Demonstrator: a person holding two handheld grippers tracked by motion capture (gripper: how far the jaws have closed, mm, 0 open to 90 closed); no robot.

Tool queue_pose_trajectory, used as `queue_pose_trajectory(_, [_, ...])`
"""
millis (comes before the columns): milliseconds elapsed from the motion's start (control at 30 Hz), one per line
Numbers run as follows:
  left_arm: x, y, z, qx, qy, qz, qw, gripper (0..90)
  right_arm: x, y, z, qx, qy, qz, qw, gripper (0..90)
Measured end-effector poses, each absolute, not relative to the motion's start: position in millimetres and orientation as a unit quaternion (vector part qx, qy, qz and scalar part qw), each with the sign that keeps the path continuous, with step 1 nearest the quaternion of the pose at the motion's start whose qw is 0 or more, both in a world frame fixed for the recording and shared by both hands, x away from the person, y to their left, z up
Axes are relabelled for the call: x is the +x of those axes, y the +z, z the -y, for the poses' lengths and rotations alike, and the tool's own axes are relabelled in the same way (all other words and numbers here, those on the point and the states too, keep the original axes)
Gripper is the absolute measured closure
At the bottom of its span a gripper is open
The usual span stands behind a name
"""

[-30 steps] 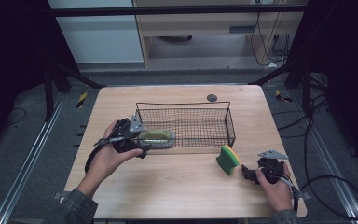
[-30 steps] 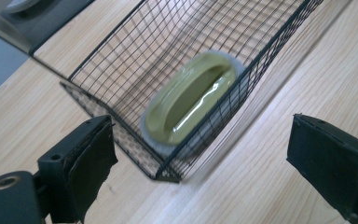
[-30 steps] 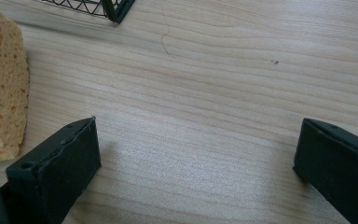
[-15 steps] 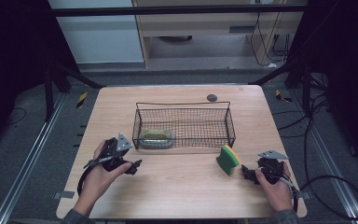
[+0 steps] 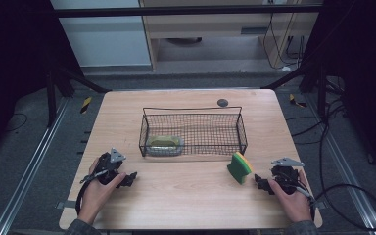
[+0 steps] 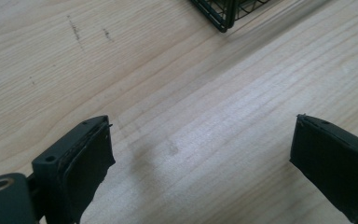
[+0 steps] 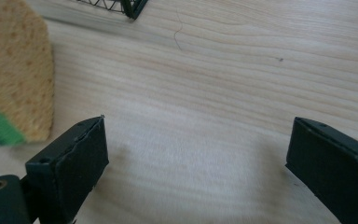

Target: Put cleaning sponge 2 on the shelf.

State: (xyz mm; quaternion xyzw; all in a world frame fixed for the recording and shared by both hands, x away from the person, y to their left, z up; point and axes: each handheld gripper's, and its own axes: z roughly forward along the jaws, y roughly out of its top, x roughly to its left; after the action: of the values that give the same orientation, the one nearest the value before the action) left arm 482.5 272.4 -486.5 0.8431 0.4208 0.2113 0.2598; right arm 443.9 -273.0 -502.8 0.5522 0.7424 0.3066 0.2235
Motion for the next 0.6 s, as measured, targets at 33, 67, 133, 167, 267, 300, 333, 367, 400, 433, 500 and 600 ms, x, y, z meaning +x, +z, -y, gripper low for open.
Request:
queue_pose_trajectory(33, [482.8,-487.6,-272.7,0.842,0.211,-0.422,0.26,4.7,439.4,-498.7,271.9,0.549,0.299,-0.747,0.226,5.8])
queue_pose_trajectory(67, [483.3,-488.5,-273.7,0.841,0.211,-0.425,0.262,4.7,436.5,-496.5,271.2,0.545,0.295,-0.751,0.227,6.0])
queue_pose_trajectory(133, [484.6,-490.7,-275.7,0.836,0.206,-0.431,0.268,4.7,427.9,-490.5,268.7,0.54,0.291,-0.758,0.224,6.5])
queue_pose_trajectory(167, [485.4,-492.8,-277.0,0.833,0.201,-0.437,0.272,4.7,423.9,-487.9,267.6,0.537,0.29,-0.761,0.22,7.0])
queue_pose_trajectory(267, [486.7,-497.2,-279.3,0.829,0.186,-0.447,0.28,4.2,412.5,-480.4,262.1,0.523,0.289,-0.774,0.208,8.2])
queue_pose_trajectory(300, [487.1,-498.2,-280.1,0.825,0.18,-0.454,0.286,3.8,409.0,-478.2,259.8,0.516,0.29,-0.78,0.204,8.9])
queue_pose_trajectory(333, [487.2,-499.7,-280.3,0.819,0.173,-0.461,0.294,4.0,405.5,-475.7,257.4,0.51,0.288,-0.785,0.2,9.8])
queue_pose_trajectory(367, [486.9,-500.4,-280.1,0.818,0.177,-0.461,0.295,2.9,402.1,-472.9,254.4,0.503,0.287,-0.792,0.194,10.9])
queue_pose_trajectory(400, [486.8,-500.7,-279.8,0.819,0.178,-0.46,0.294,2.2,399.8,-470.4,251.5,0.5,0.285,-0.796,0.187,12.3])
queue_pose_trajectory(433, [486.8,-500.9,-279.6,0.818,0.179,-0.46,0.295,1.9,399.0,-469.3,249.6,0.493,0.282,-0.802,0.187,13.4])
queue_pose_trajectory(500, [486.4,-502.5,-279.4,0.816,0.184,-0.46,0.299,0.6,397.9,-463.6,242.9,0.481,0.272,-0.814,0.179,16.2])
queue_pose_trajectory(600, [484.3,-505.5,-279.3,0.807,0.192,-0.463,0.312,0.0,400.4,-454.3,234.0,0.467,0.253,-0.829,0.173,19.1])
